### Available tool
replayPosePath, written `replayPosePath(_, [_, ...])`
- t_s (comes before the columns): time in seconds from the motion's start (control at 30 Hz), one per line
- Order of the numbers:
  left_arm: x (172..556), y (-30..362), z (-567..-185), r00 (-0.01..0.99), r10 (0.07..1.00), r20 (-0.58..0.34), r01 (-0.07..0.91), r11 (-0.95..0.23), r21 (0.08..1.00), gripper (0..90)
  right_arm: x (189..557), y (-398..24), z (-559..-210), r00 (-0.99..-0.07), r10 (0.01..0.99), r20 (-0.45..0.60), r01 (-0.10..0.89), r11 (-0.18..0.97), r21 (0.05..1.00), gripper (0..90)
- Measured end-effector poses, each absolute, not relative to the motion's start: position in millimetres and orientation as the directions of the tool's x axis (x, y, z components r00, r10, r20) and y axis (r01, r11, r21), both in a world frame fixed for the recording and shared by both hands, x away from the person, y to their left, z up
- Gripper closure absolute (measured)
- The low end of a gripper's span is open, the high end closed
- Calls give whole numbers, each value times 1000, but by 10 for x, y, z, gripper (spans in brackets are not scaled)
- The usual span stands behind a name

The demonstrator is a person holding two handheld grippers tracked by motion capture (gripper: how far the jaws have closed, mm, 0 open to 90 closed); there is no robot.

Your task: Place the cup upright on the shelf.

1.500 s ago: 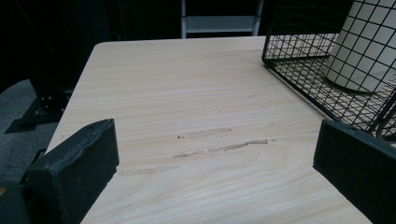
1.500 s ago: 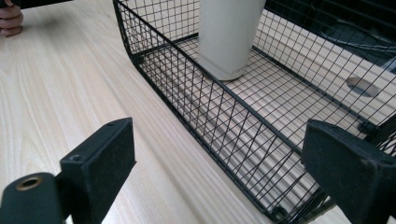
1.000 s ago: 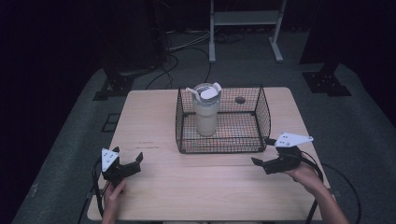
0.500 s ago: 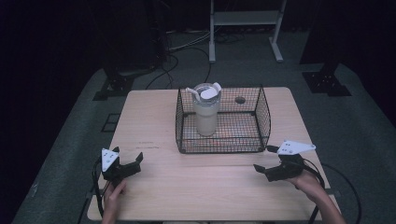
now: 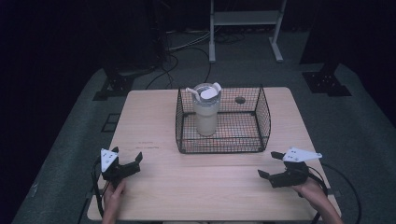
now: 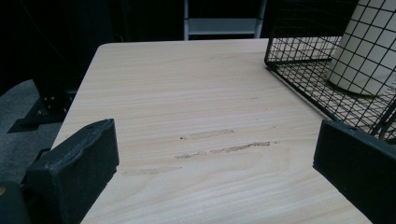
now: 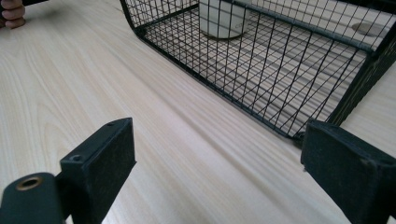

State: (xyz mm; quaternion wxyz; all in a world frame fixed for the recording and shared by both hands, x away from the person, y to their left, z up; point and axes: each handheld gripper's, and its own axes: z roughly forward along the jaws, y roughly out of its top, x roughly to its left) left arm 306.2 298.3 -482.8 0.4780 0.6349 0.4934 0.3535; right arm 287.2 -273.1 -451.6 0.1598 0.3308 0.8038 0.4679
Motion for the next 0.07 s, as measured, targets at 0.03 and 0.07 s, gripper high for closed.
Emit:
replayPosePath(0.03, [3061, 2985, -4828, 261, 965, -24, 288, -55, 956, 0, 2857, -2736, -4532, -729, 682, 56, 384, 339, 859, 94])
replayPosePath(0.07, [3063, 2984, -4828, 257, 966, -25, 289, -52, 956, 0, 2843, -2741, -4544, -729, 682, 56, 382, 337, 861, 94])
